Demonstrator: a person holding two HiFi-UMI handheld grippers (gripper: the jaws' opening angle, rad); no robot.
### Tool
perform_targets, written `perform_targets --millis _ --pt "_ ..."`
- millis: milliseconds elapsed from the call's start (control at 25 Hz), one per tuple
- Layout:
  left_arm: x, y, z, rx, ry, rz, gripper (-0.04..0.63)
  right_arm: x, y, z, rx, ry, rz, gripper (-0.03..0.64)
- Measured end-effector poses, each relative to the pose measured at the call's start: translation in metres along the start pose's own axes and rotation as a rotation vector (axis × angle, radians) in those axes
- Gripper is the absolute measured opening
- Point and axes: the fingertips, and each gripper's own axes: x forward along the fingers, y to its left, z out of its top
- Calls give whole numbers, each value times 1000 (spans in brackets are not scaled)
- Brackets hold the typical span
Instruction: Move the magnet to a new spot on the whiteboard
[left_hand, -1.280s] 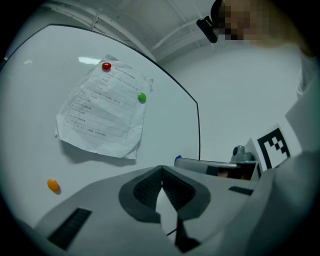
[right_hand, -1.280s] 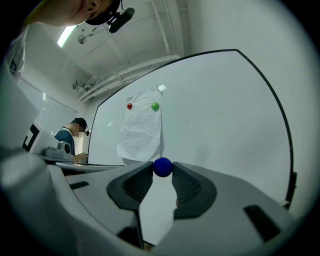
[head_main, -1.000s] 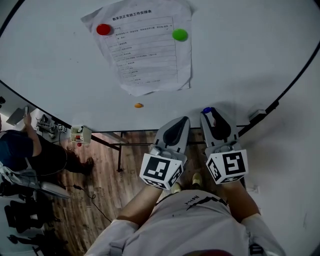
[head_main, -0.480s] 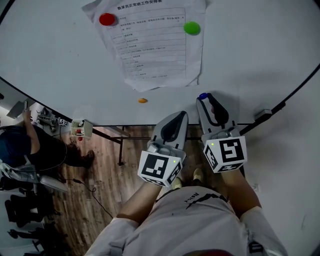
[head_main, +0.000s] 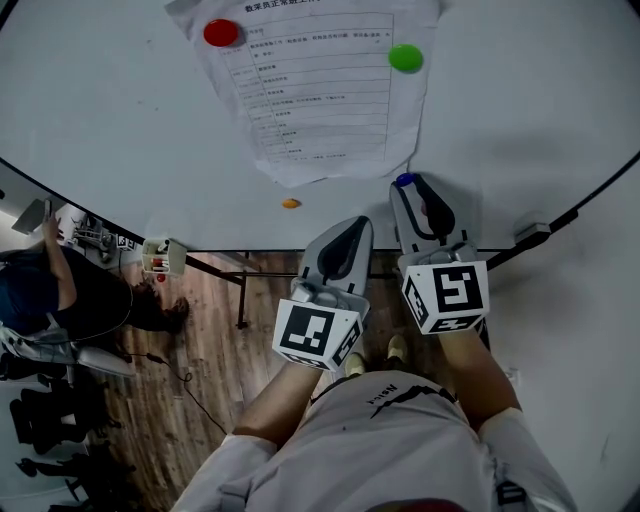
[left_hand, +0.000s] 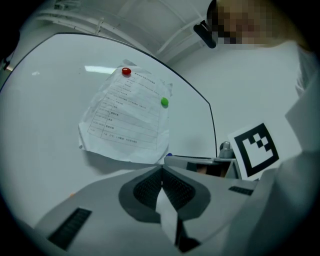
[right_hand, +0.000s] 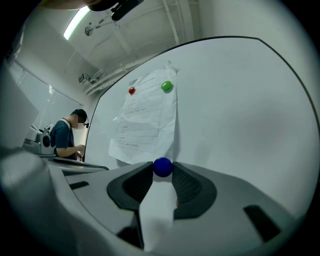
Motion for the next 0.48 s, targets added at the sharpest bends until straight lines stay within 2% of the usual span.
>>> perform_targets --millis 480 --pt "1 19 -8 -14 21 -3 12 17 -3 -7 -26 11 -82 129"
